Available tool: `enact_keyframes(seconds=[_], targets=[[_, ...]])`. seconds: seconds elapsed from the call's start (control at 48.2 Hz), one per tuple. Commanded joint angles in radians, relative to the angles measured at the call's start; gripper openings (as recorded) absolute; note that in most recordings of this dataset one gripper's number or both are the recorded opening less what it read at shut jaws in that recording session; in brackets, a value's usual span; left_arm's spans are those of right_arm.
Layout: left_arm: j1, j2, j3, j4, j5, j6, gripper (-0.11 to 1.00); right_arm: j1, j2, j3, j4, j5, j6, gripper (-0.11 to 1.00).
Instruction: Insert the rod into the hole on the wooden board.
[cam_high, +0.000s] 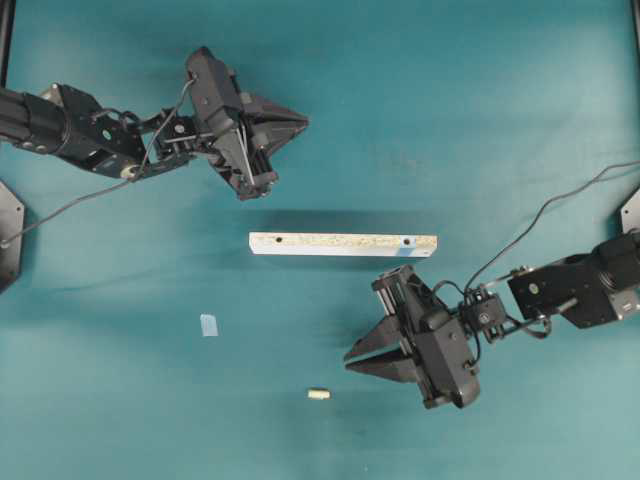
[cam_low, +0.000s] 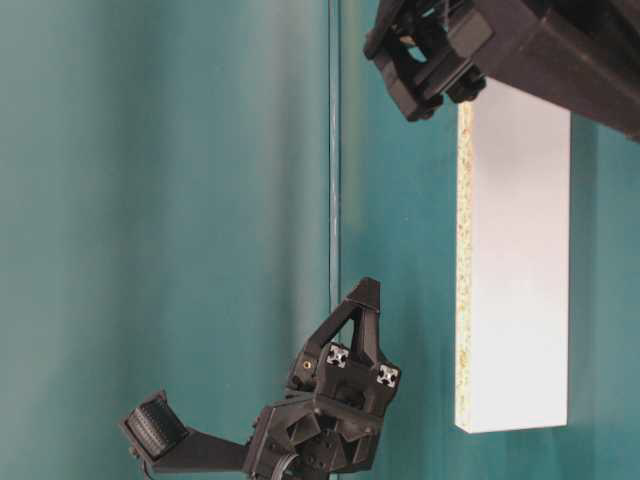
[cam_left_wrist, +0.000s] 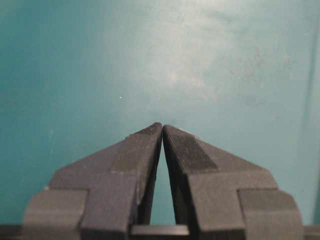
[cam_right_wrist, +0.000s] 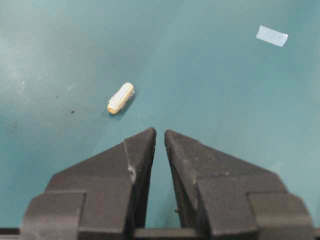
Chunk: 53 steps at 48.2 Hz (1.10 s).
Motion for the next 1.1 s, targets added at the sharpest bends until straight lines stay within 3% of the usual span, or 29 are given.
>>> enact_keyframes(seconds=[0.0, 0.041, 0.104, 0.187, 0.497, 0.539, 0.767, 0.85, 1.016, 1.078], targets=[[-0.035, -0.04, -0.023, 0.037, 0.091, -0.009, 0.24, 0.0, -0.009, -0.015, 0.005, 0.014, 0.035, 0.24], [-0.035, -0.052, -0.028, 0.035, 0.147, -0.008, 0.22, 0.0, -0.009, -0.023, 0.006, 0.044, 0.038, 0.22], [-0.035, -0.067, -0.035, 0.038, 0.221, -0.002, 0.1, 0.0, -0.012, -0.037, 0.005, 0.11, 0.051, 0.09], [-0.038, -0.092, -0.04, 0.041, 0.275, 0.002, 0.09, 0.002, -0.028, -0.063, 0.005, 0.213, 0.067, 0.0], [-0.06, -0.233, -0.037, 0.044, 0.385, 0.026, 0.1, 0.005, -0.137, -0.132, 0.005, 0.468, 0.104, 0.0], [-0.061, -0.247, -0.04, 0.044, 0.414, 0.026, 0.15, 0.005, -0.147, -0.137, 0.005, 0.502, 0.117, 0.0], [-0.098, -0.308, -0.051, 0.048, 0.566, 0.043, 0.76, 0.008, -0.176, -0.153, 0.005, 0.63, 0.221, 0.0], [-0.132, -0.316, -0.058, 0.048, 0.611, 0.061, 0.93, 0.009, -0.178, -0.169, 0.005, 0.663, 0.259, 0.0], [-0.204, -0.313, -0.089, 0.048, 0.67, 0.092, 0.95, 0.009, -0.178, -0.201, 0.005, 0.753, 0.299, 0.0], [-0.222, -0.308, -0.104, 0.048, 0.687, 0.094, 0.95, 0.009, -0.178, -0.213, 0.005, 0.796, 0.31, 0.05]])
